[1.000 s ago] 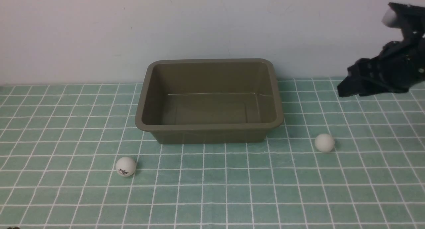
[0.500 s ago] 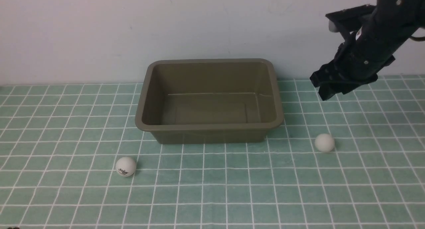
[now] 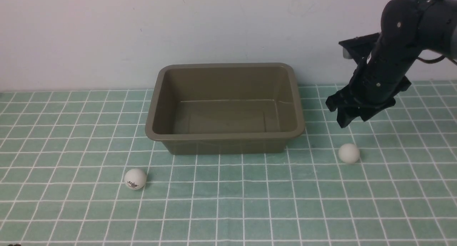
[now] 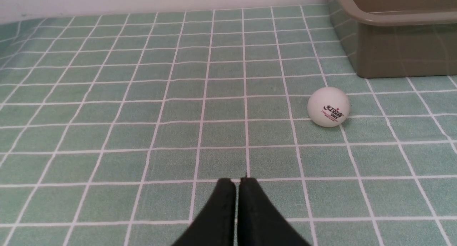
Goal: Put the table tennis balls in the box on the green coffee tablecloth.
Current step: 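Reach for and grasp a ping pong ball on the table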
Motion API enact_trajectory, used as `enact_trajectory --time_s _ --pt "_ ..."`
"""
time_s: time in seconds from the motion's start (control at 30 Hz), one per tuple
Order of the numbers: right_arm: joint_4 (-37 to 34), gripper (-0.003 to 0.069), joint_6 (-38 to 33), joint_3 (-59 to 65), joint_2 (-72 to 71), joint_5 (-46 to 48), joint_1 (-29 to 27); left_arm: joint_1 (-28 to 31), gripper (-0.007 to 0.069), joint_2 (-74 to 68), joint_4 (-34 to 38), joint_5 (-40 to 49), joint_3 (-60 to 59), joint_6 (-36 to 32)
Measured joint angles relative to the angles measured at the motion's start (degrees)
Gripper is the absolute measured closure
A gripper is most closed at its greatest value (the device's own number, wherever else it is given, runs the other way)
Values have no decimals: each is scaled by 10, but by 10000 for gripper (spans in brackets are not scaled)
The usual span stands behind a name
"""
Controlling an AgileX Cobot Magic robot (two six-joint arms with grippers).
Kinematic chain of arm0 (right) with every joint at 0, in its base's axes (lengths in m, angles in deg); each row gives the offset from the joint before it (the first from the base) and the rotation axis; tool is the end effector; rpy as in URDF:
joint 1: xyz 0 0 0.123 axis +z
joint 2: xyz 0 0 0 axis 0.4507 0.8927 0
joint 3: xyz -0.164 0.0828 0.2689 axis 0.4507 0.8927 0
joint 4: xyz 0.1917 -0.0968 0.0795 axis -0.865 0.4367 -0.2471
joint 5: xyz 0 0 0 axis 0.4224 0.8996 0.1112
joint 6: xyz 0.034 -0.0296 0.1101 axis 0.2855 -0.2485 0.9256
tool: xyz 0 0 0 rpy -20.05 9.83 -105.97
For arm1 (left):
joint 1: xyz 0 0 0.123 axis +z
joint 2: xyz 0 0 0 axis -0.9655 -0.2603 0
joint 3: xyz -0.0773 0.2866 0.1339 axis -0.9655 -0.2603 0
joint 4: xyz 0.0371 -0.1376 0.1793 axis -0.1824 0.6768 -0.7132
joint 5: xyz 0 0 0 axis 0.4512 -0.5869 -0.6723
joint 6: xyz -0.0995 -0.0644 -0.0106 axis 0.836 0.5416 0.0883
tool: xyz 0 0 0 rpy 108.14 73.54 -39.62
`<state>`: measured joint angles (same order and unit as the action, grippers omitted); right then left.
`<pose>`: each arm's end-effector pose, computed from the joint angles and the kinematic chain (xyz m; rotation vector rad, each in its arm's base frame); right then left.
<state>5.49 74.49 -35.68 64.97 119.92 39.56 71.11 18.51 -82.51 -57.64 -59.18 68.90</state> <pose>0.4008 0.0929 0.2501 -0.4710 2.9421 0.0417 0.0139 0.0065 0.1609 -0.0221 1.8944 -0.0166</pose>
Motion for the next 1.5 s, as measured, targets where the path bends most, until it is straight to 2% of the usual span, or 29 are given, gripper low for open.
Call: enact_trajectory --time_s 0.27,0.43,1.27,1.37,1.5 --pt "-6 199 0 0 19 0 0 0 629 0 0 0 0 0" --pt "-6 183 0 0 36 0 0 0 629 0 0 0 0 0" --pt "-20 185 0 -1 104 0 -24 0 629 0 0 0 0 0" --pt "-24 195 -1 -1 107 2 -24 0 629 0 0 0 0 0" --pt "-27 265 -2 -1 109 6 -24 0 629 0 0 0 0 0"
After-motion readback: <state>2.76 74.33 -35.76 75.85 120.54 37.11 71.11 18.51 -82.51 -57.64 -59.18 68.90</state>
